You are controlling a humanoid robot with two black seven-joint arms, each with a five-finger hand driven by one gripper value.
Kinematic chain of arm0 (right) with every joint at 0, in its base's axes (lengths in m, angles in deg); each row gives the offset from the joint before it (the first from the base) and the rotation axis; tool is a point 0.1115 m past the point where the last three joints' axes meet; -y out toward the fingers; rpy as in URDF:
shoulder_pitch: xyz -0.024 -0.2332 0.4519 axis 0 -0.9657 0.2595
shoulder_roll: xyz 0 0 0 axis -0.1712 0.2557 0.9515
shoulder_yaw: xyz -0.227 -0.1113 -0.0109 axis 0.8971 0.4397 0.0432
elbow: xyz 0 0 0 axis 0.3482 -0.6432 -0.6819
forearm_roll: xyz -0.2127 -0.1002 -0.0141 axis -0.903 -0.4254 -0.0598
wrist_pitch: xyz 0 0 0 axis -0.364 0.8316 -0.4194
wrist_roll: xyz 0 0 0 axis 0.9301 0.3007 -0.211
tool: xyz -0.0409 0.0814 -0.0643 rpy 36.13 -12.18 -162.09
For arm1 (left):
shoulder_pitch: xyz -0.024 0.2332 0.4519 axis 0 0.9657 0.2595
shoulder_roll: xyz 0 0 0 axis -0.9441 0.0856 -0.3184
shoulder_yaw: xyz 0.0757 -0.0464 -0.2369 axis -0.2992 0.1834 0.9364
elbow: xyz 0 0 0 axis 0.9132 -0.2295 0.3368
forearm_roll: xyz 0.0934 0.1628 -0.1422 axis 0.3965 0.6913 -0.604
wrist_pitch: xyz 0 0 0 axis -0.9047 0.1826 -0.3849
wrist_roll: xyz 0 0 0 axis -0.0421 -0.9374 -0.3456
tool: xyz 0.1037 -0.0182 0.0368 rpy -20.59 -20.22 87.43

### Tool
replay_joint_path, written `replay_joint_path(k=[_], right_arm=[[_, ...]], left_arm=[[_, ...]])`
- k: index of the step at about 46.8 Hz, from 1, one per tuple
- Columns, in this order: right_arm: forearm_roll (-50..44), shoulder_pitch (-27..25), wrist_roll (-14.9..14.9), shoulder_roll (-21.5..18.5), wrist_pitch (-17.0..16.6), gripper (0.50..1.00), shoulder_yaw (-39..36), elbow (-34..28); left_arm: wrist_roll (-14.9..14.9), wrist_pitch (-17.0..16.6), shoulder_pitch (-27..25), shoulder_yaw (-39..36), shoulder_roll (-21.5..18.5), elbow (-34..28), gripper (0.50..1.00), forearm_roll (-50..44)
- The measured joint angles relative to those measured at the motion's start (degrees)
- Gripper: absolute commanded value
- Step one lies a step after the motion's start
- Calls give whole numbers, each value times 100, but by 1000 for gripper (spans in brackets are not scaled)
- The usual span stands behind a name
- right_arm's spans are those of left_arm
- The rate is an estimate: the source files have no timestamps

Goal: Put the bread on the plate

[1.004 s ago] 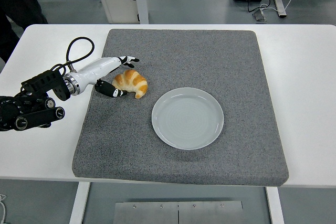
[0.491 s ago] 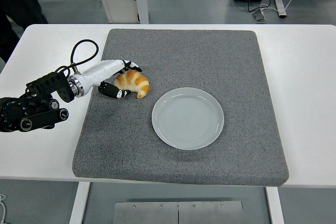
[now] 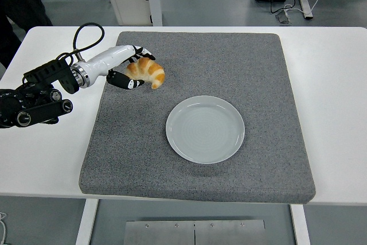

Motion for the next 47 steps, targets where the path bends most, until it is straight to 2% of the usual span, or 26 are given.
replay_joint_path(k=[17, 25, 33, 41, 47], right_arm=[[2, -1, 0, 0, 0, 1000, -1, 0], [2, 0, 0, 0, 0, 1000, 0, 0], [0, 1, 0, 0, 0, 1000, 1, 0], [0, -1, 0, 0, 0, 1000, 1, 0], [-1, -3, 0, 0, 0, 1000, 1, 0]], left_arm=[[43, 512, -518, 195, -430, -17, 667, -4], [71, 882, -696, 520, -581, -20, 668, -68], [74, 916, -762, 649, -593, -21, 684, -65], [306, 1031, -932, 717, -560, -123, 684, -75], [327, 1168, -1005, 968, -559, -168, 684, -78]])
